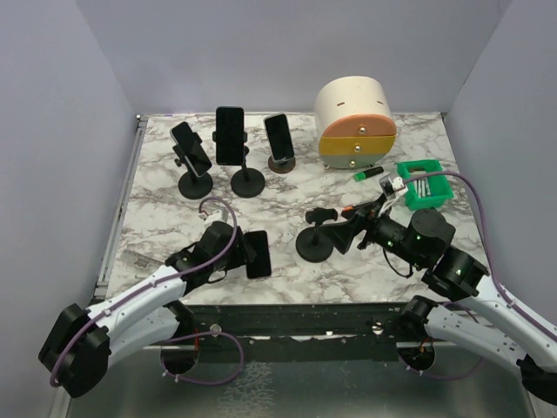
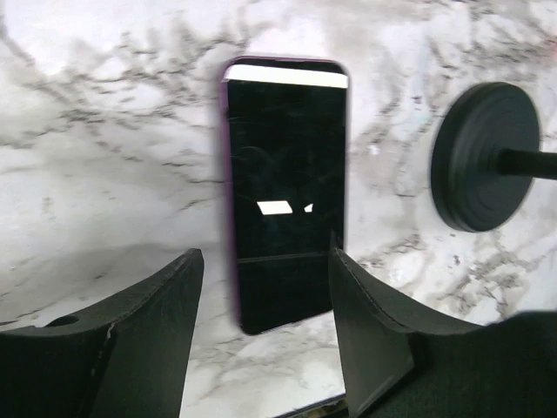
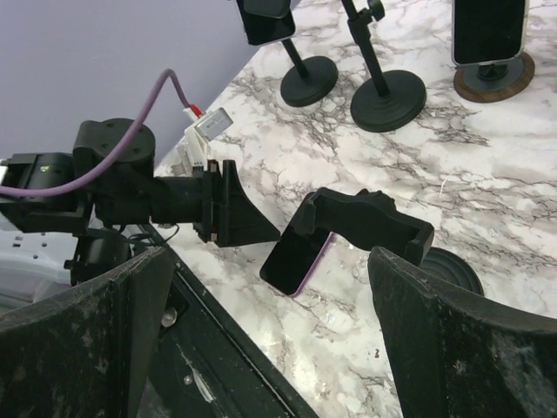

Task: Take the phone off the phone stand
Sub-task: Place the phone at the center of the board.

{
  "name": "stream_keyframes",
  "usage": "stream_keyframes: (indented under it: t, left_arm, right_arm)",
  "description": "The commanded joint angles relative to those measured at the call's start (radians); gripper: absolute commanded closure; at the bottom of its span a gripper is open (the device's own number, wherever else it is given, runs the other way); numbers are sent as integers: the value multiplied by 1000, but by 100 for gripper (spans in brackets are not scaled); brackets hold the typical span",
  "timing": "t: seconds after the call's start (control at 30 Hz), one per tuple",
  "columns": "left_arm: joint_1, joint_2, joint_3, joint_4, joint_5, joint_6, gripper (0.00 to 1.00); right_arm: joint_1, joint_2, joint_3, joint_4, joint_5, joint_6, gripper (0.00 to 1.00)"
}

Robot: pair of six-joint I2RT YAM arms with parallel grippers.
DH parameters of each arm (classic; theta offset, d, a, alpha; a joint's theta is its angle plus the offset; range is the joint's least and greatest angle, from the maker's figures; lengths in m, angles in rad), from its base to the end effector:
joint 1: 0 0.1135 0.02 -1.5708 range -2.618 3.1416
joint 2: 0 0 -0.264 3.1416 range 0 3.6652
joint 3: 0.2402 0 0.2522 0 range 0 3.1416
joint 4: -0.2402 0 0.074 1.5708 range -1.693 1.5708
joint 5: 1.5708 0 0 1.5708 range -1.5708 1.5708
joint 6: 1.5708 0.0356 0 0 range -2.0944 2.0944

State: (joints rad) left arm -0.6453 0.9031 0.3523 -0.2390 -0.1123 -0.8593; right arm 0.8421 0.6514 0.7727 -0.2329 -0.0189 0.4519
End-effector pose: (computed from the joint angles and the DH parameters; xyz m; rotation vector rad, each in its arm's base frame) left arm 0.1411 -0.1013 0.1660 -0.3161 2.4151 -0.5850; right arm 0.1026 0.1160 0.3506 -0.3601 1.7446 0.9736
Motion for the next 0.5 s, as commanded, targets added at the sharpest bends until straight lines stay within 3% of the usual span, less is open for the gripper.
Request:
stream_keyframes:
  t: [0.0, 0.17, 0.47]
  left_arm:
    - [-115, 55, 114, -43, -148, 18, 38]
    - [-216, 171, 212, -34, -277, 13, 28]
    - [-245, 392, 313, 10, -364, 38, 27]
  right_arm:
    - [0, -4, 3, -31, 61, -27, 0]
    - [0, -5, 5, -49, 101, -28, 0]
    - [1, -13, 11, -78, 139, -28, 1]
